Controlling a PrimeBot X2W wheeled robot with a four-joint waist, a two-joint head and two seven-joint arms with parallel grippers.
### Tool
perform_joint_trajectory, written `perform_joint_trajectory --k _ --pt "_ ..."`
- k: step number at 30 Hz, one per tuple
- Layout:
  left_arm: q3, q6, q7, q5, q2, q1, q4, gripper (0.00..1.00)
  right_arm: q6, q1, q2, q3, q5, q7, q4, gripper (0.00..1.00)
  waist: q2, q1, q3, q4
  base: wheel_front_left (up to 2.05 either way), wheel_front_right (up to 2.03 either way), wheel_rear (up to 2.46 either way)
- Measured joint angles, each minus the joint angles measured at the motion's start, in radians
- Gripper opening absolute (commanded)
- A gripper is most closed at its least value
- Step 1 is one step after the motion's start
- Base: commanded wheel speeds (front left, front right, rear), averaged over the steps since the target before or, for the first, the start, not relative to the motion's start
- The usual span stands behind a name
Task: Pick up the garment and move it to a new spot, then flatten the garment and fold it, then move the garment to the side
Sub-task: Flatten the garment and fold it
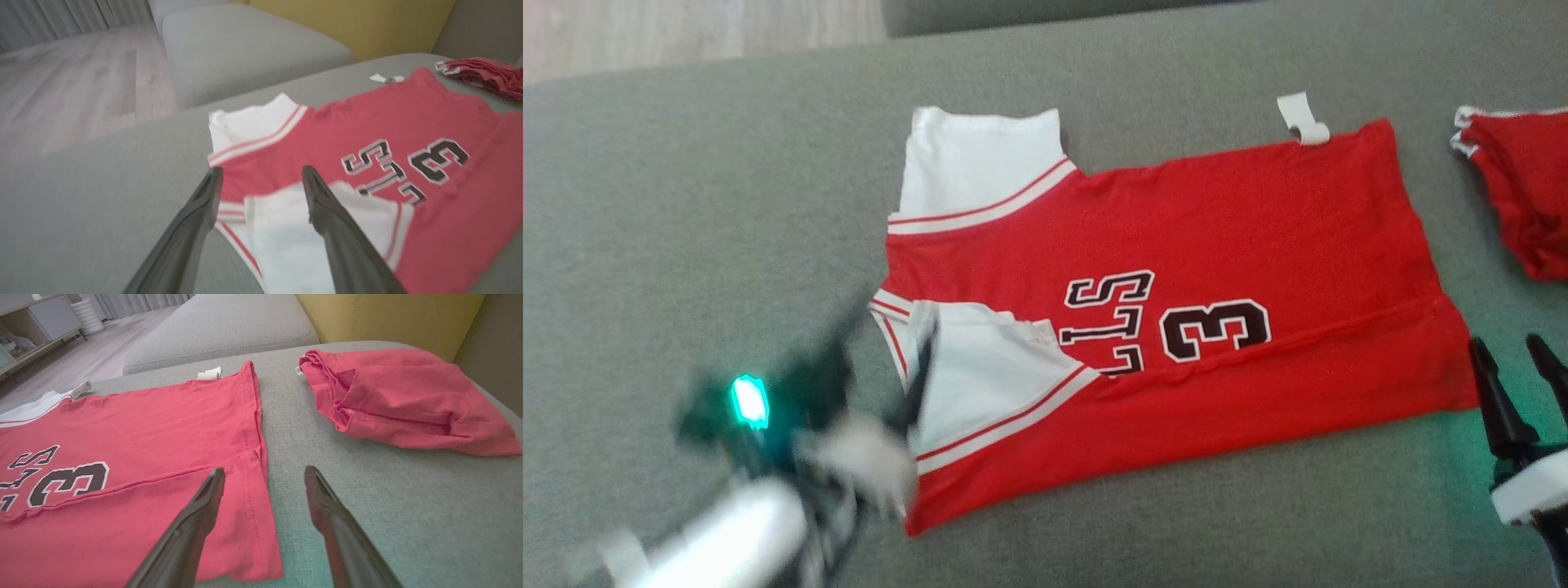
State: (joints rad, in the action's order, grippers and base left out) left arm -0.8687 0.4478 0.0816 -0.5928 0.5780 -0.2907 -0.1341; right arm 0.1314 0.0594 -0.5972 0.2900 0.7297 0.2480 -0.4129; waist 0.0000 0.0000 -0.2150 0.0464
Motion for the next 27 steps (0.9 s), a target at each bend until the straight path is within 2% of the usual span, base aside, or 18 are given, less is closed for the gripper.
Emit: perform_joint_trajectory --k 3,7,10,13,16,20,27 --pt "0.033 -0.074 0.074 0.013 0.012 -0.208 0.019 1.0 0.0 0.012 0.02 -0.02 -0.027 0.0 0.038 1.0 0.0 0.0 -0.036 0.01 0.0 0.0 0.0" --pt "0.051 -0.236 0.244 -0.032 0.005 -0.519 0.14 1.0 0.0 0.068 0.032 -0.023 -0.054 -0.006 0.089 1.0 0.0 0.0003 -0.098 0.031 0.0 0.0 0.0" --pt "0.052 -0.347 0.374 -0.087 -0.006 -0.674 0.263 1.0 0.0 0.119 0.034 -0.016 -0.064 -0.012 0.113 1.0 0.0 0.0004 -0.142 0.057 0.0 0.0 0.0" --pt "0.049 -0.414 0.489 -0.116 -0.01 -0.774 0.4 1.0 0.0 0.152 0.044 -0.009 -0.072 -0.012 0.126 1.0 0.0 0.0004 -0.182 0.092 0.0 0.0 0.0" --pt "0.044 -0.452 0.587 -0.146 -0.012 -0.834 0.517 1.0 0.0 0.165 0.064 0.004 -0.072 -0.012 0.136 1.0 0.0 0.0003 -0.217 0.13 0.0 0.0 0.0" --pt "0.029 -0.482 0.66 -0.148 -0.004 -0.876 0.652 1.0 0.0 0.181 0.081 0.012 -0.071 -0.01 0.137 1.0 0.0 0.0003 -0.272 0.184 0.0 0.0 0.0" --pt "0.025 -0.493 0.675 -0.147 0.012 -0.892 0.732 1.0 0.0 0.185 0.083 0.012 -0.07 -0.007 0.125 1.0 0.0 0.0 -0.313 0.225 0.0 0.0 0.0"
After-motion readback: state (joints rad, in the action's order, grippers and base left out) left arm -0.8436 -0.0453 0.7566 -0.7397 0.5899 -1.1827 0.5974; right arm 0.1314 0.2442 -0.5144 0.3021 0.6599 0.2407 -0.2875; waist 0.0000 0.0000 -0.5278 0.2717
